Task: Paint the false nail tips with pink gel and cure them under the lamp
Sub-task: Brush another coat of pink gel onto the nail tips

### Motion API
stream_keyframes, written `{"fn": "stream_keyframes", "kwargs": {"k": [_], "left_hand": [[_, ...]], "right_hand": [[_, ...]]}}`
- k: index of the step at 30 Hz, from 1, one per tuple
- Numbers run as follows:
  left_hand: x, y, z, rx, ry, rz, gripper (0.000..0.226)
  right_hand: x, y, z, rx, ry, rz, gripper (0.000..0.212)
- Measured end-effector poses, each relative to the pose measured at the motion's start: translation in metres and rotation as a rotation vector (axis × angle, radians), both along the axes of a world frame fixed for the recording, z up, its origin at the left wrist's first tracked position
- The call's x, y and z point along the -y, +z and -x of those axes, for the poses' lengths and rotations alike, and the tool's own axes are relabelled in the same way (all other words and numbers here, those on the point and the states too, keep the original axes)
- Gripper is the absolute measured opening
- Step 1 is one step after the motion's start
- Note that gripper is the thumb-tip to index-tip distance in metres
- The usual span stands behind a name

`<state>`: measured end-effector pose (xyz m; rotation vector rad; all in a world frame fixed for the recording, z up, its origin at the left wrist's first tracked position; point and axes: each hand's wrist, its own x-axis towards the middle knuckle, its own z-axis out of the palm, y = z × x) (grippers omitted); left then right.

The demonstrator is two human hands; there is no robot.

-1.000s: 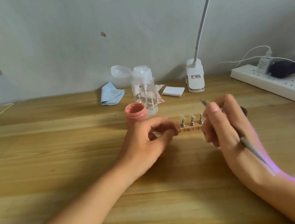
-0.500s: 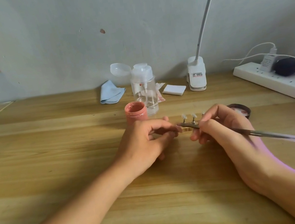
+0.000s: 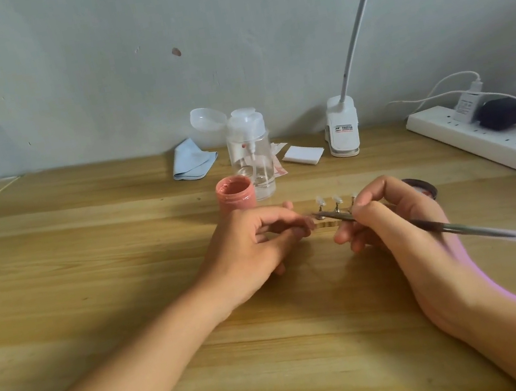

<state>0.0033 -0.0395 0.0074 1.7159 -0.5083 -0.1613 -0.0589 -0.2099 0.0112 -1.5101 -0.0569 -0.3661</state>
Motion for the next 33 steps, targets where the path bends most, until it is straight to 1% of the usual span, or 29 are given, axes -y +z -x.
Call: {"fn": "stream_keyframes", "kwargs": {"k": [4, 6, 7, 8, 10, 15, 17, 19, 23, 26, 29, 31, 33], "left_hand": [[-0.0011, -0.0018, -0.002, -0.019, -0.002, 0.021, 0.019], [-0.0017, -0.0022, -0.0025, -0.011, 0.01, 0.028, 0.017], [-0.002, -0.0022, -0.0029, -0.009, 0.015, 0.034, 0.015], [-0.0024, -0.002, -0.0033, -0.01, 0.015, 0.04, 0.014], [-0.0026, -0.0016, -0.0033, -0.018, -0.009, 0.05, 0.013], [-0.0029, -0.0012, -0.0032, -0.028, -0.028, 0.073, 0.018], [-0.0024, -0.0014, -0.0042, -0.022, -0.019, 0.074, 0.023], [-0.0026, -0.0016, -0.0046, -0.016, -0.015, 0.072, 0.025], [-0.0038, -0.0037, -0.0051, -0.005, -0.008, 0.048, 0.021], [-0.0049, -0.0054, -0.0063, -0.005, 0.015, 0.023, 0.016], [-0.0057, -0.007, -0.0072, 0.006, 0.028, 0.016, 0.019], [-0.0055, -0.0082, -0.0077, 0.015, 0.06, 0.007, 0.021], [-0.0051, -0.0098, -0.0083, 0.016, 0.082, 0.01, 0.02]], "right_hand": [[-0.0004, 0.0022, 0.0018, 0.042, 0.025, -0.093, 0.002], [-0.0011, 0.004, 0.0032, 0.053, 0.05, -0.104, 0.014], [-0.0012, 0.0048, 0.0038, 0.049, 0.065, -0.101, 0.019], [-0.0008, 0.0047, 0.0042, 0.043, 0.07, -0.095, 0.018], [0.0004, 0.0034, 0.0039, 0.028, 0.077, -0.078, 0.011], [0.0003, 0.002, 0.0034, 0.017, 0.12, -0.037, 0.014], [-0.0001, 0.0012, 0.0021, 0.012, 0.112, -0.023, 0.017], [0.0003, 0.0001, 0.0012, 0.027, 0.097, -0.018, 0.013], [0.0013, -0.0012, 0.0014, 0.057, 0.082, 0.027, 0.012], [0.0009, 0.0, 0.0019, 0.106, 0.056, 0.012, 0.007], [0.0, 0.0008, 0.0025, 0.156, 0.062, 0.024, 0.011], [-0.0005, 0.0014, 0.0032, 0.139, 0.055, 0.028, 0.014], [0.0005, 0.0015, 0.0033, 0.093, 0.027, 0.0, 0.011]]}}
